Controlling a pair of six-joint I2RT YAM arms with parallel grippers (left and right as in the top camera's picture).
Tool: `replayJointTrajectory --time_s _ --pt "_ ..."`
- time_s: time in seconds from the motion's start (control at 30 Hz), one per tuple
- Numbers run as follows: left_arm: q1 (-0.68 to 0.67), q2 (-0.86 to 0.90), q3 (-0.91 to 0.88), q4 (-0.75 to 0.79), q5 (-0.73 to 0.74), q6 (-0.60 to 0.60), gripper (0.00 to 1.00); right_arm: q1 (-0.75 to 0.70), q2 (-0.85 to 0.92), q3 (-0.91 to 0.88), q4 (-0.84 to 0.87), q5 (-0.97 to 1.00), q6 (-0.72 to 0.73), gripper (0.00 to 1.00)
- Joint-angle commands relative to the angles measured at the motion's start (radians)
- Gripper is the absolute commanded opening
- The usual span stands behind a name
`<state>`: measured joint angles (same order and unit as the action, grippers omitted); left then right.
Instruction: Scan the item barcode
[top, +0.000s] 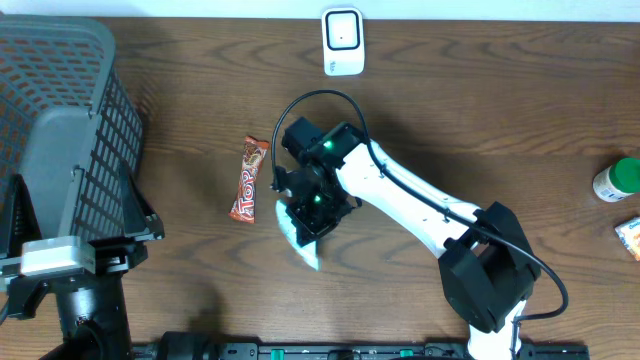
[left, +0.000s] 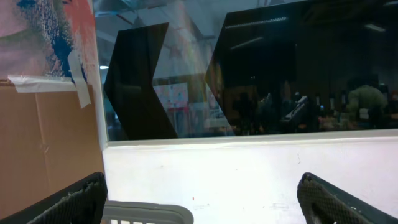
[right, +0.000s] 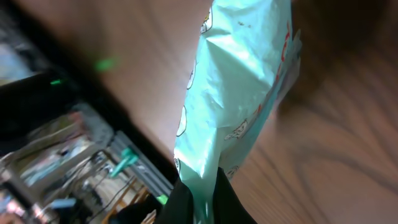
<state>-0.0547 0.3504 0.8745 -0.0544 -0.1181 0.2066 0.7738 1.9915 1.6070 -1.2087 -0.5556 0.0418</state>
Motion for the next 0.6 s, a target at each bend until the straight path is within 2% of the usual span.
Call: replayJointTrajectory --time_s 0.0,0.3,0.57 --pt "0.004 -0.015 -0.007 0.003 0.005 -0.006 0.98 -0.008 0.011 -0.003 0.013 -0.156 -0.071 0.01" --pt "0.004 -0.015 -0.007 0.002 0.005 -0.005 0.98 -0.019 0.011 -0.098 0.118 -0.339 -0.102 0.01" --pt "0.004 -0.015 -0.007 -0.008 0.005 -0.006 0.98 -0.062 0.011 -0.204 0.163 -0.298 -0.098 0.01"
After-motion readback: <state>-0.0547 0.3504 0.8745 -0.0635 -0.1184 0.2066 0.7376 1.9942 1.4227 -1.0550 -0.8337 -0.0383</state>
